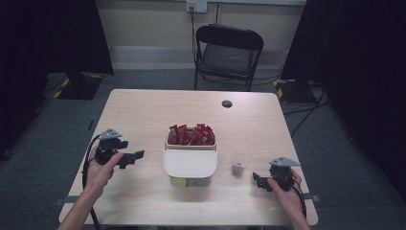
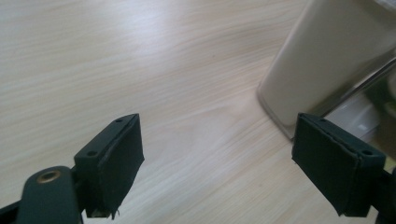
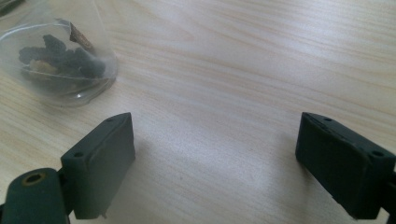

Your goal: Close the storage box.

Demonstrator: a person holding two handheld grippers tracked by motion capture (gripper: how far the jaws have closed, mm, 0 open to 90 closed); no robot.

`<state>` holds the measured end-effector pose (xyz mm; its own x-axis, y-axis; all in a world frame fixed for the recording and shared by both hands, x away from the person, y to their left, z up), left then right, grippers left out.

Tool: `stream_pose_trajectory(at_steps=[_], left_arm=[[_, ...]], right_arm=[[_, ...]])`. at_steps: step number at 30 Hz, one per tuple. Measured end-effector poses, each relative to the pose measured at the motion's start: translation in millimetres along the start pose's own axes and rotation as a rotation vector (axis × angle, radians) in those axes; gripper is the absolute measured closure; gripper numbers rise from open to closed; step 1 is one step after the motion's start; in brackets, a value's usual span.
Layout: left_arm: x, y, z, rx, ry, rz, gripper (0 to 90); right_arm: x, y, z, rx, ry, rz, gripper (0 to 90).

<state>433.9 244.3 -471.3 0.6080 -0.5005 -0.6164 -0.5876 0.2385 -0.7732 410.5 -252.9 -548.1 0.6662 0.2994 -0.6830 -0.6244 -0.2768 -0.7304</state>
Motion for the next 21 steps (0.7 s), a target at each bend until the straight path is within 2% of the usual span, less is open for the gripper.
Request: stream_pose_trajectory(at_steps=[3,5,7,9,15,20,21], left_arm=[[0.5,11.4,3.4,-0.007,-0.025,0.019,16.2],[2.9,18.3,3.1,-0.002,-0.018,0.033,16.1],[6.5,25.1,4.7,0.002,-0.029,0.059,16.2],[9.4,31.4,7.0,0.023,-0.046,0.086,16.2],[13.3,51.5,18.3,-0.001,-0.052,0.124,16.2],[20.7,67.3,31.2,-0.022,-0.099,0.170,16.2],[21.7,67.7,32.7,-0.014,-0.114,0.156,15.7]], right_arm=[[0.0,0.0,0.0,0.000,0.000,0.000,11.3],[0.0,0.0,0.0,0.000,0.000,0.000,11.3],[0.0,0.0,0.0,0.000,0.000,0.000,11.4],[0.0,0.0,0.0,0.000,0.000,0.000,11.4],[0.0,0.0,0.0,0.000,0.000,0.000,11.3],[0.0,0.0,0.0,0.000,0.000,0.000,11.4],[0.0,0.0,0.0,-0.001,-0.001,-0.001,11.3]])
Point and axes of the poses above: each handheld gripper's, and its own axes: x roughly forward along the jaws, y roughly out of its underside, z roughly to its left, the point moved 7 cm from there along x, roughly forward along the jaws, and after that the axes turned 1 degree about x, right-handed, at the moved point
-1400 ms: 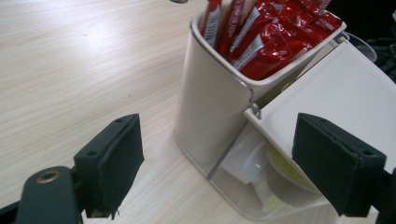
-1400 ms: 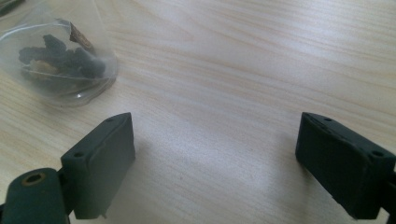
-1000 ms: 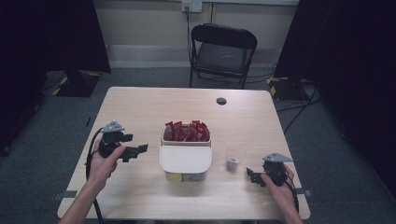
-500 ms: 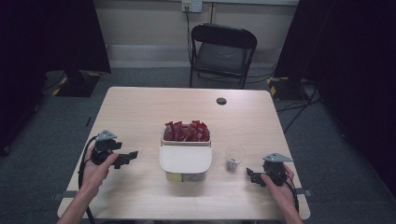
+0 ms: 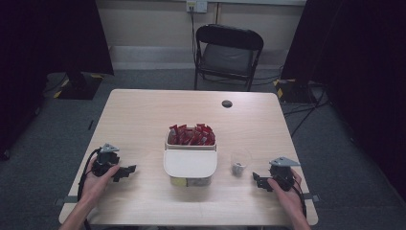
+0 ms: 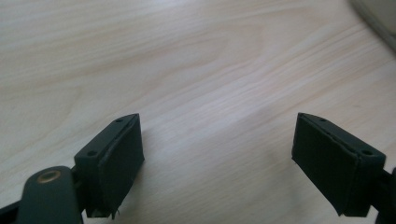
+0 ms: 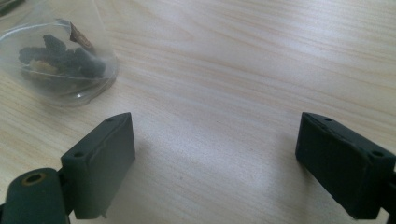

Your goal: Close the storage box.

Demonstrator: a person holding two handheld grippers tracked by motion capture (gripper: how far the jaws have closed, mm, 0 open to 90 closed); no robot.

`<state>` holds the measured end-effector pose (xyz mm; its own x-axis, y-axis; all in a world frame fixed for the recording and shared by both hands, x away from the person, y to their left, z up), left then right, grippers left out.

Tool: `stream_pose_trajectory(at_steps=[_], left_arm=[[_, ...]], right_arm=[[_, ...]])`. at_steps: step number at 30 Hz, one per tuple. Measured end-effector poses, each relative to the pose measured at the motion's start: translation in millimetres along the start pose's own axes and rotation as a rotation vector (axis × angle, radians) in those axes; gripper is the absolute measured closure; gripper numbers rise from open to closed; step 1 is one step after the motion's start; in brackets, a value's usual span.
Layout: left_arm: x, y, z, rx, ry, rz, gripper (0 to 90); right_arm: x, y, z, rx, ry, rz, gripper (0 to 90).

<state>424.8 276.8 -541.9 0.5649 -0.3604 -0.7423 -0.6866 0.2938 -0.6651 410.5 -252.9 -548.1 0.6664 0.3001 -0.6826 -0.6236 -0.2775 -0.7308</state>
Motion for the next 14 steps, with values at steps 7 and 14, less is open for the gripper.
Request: stream_pose_trajectory(at_steps=[7,14], left_arm=[[6.8,1.3,0.3,0.052,-0.082,-0.042,11.9],[10.5,1.9,-1.4,0.041,-0.094,-0.085,6.2]], right_arm=[[0.0,0.0,0.0,0.000,0.000,0.000,11.3],[0.0,0.1,0.1,0.001,0.000,0.000,11.3]])
Point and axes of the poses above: each handheld gripper's, and its own axes: x roughly forward along the jaws, y roughly out of its underside, z roughly to its left, the point moved 7 cm from there along x, roughly forward along the jaws, and after that the axes turned 1 degree about x, right-handed, at the moved point
